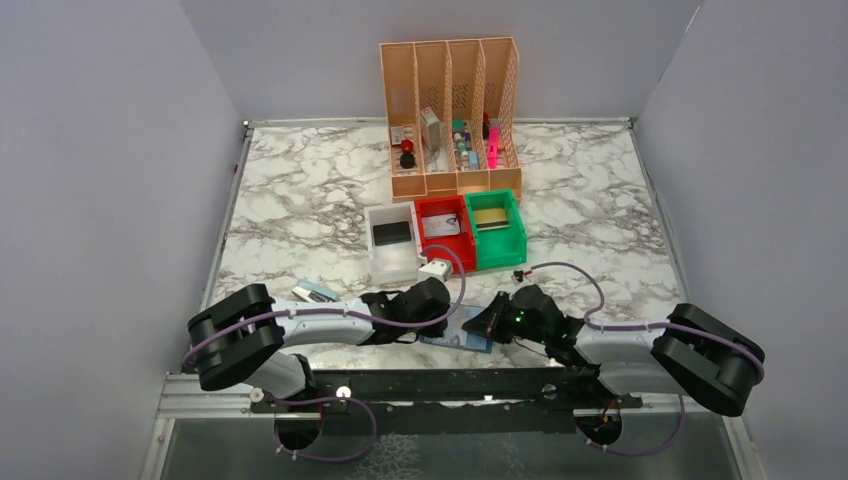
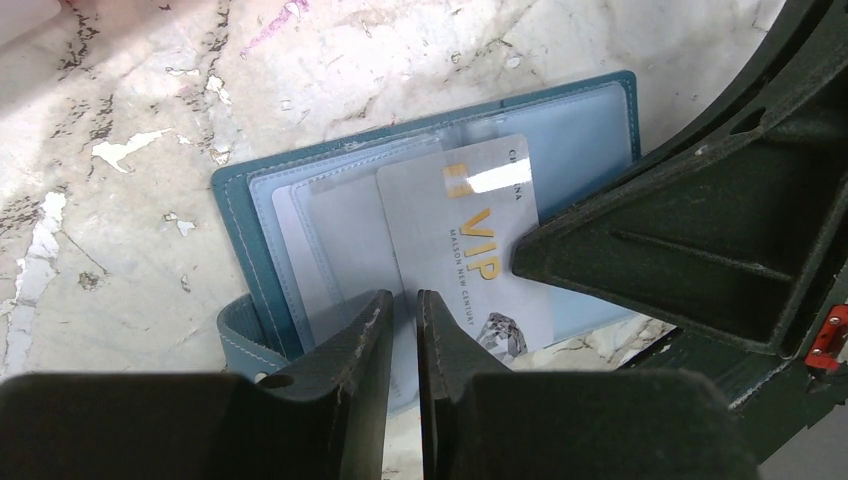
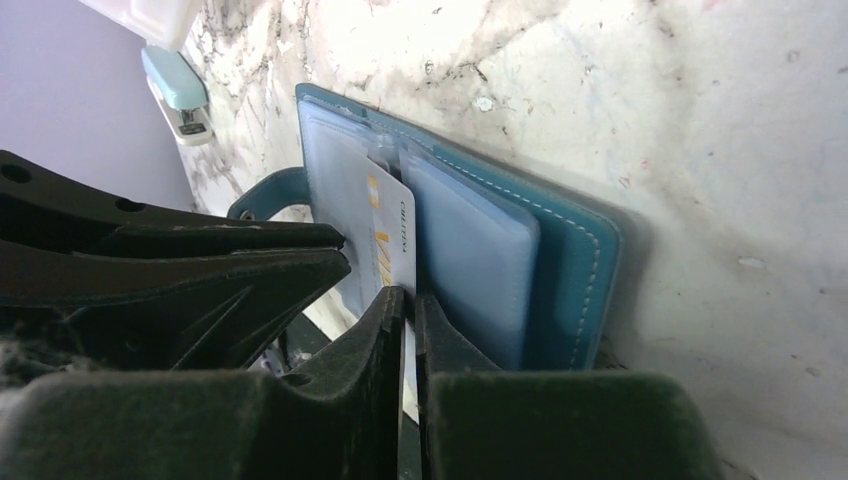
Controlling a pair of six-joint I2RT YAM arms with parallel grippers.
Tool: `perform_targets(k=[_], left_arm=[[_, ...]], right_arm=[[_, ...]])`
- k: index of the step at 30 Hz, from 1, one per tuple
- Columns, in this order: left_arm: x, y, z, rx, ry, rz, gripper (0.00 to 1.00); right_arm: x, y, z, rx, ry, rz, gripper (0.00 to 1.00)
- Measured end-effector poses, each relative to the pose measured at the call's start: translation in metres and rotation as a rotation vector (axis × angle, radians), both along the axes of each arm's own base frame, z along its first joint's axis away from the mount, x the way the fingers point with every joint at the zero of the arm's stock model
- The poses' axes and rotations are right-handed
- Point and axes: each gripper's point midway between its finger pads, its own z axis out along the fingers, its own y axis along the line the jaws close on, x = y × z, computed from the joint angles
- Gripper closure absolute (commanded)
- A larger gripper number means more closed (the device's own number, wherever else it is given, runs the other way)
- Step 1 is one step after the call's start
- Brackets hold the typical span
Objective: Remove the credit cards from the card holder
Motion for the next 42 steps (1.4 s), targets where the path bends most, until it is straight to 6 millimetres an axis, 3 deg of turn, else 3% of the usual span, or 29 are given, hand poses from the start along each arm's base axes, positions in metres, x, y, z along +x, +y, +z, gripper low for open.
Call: perform_targets(k=[4,9,13,20,28,34,42], left_arm=[[0.0,0.0,0.0,0.0,-0.001,0.0,0.81],[0.0,0.0,0.0,0.001,-0.001,-0.002,0.81],[0.0,0.0,0.0,0.001,-0.001,-0.003,0.81],[0.0,0.0,0.0,0.001,-0.001,-0.004,0.81],[0.0,0.0,0.0,0.001,0.0,-0.004,0.82],[-0.001,0.002,0.0,0.007,0.002,-0.005,0.82],[-0.005,0.011,0.001,0.029,0.004,-0.013,0.81]], right_arm=[[-0.001,-0.001,0.004,0.02,0.0,-0.009,0.92],[-0.001,0.0,0.007,0.035,-0.003,-0.013,0.81],[-0.001,0.0,0.006,0.038,0.009,-0.021,0.8],[-0.001,0.002,0.002,0.043,0.032,-0.025,0.83],[-0.002,0.008,0.001,0.067,0.044,-0.009,0.98],[-0.001,0.007,0.007,0.074,0.021,-0.007,0.99],[0.002,-0.012,0.029,0.045,-0.062,-0.048,0.99]])
